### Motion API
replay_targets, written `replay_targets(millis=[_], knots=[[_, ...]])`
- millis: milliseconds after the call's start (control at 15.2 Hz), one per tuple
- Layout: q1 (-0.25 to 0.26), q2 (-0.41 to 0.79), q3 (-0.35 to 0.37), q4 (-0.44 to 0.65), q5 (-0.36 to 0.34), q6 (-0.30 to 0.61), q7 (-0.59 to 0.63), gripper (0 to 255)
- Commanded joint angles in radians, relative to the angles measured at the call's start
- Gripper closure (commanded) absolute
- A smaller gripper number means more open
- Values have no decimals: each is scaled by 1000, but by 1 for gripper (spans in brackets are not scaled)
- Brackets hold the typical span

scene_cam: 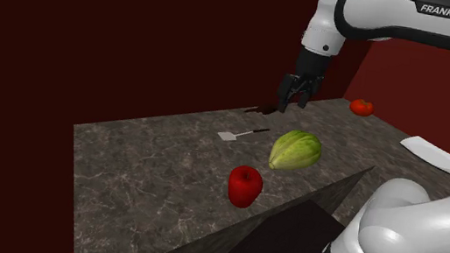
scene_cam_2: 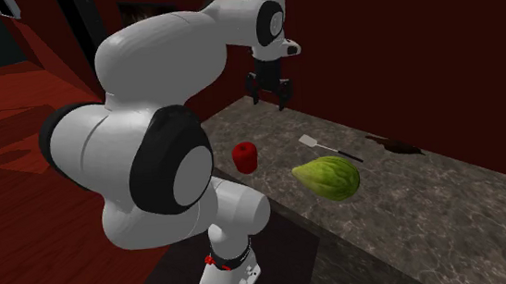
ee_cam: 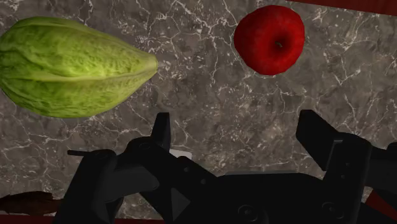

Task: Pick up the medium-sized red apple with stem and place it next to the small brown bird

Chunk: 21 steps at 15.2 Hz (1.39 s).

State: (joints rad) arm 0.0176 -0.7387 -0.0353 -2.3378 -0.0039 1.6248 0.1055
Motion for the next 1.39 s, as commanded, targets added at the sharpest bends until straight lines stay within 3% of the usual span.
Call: replay_targets(millis=[0,924,1320], knots=[[0,0,0,0,0,0,0,0],[198,27,149,-352,32,402,-127,0],[196,63,152,-412,33,499,-126,0]])
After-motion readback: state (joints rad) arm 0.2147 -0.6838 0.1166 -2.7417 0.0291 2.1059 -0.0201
